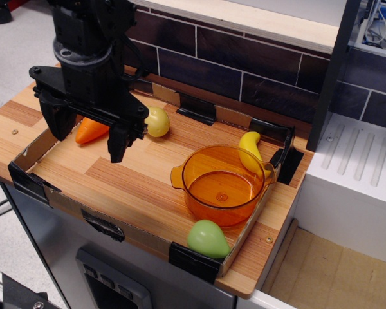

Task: Put carrot in pot

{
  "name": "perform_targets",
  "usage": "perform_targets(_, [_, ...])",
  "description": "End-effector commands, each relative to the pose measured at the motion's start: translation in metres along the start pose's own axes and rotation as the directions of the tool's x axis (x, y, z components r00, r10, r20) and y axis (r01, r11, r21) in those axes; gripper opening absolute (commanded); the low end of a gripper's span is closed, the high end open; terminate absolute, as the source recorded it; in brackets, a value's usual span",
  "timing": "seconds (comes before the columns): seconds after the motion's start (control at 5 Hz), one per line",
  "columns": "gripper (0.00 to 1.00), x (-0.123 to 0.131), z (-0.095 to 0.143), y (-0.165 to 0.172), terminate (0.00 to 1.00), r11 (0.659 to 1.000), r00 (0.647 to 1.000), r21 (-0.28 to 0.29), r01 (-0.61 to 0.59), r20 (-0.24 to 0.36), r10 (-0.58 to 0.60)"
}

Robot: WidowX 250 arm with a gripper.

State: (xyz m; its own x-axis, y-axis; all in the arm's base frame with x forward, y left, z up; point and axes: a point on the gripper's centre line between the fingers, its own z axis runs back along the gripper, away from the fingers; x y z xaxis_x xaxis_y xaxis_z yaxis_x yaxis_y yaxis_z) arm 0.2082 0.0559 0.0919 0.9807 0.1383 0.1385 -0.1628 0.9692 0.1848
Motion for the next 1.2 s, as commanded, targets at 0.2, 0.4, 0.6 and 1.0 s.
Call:
perform_targets(0.2, [1.00, 0.026, -0.003, 0.016, 0.00, 1.000, 0.998, 0.006, -0.003, 0.065, 0.002])
perform_targets(0.4, [1.00, 0.055, -0.012, 0.036, 0.00, 1.000, 0.992, 0.018, -0.005, 0.130, 0.003])
perform_targets(0.6, [1.00, 0.074, -0.027, 0.050, 0.00, 1.000, 0.990, 0.022, 0.010, 0.143, -0.013])
perform_targets(1.0, [1.00, 0.101, -0.076, 0.059, 0.00, 0.988, 0.987, 0.075, 0.137, 0.070, -0.142])
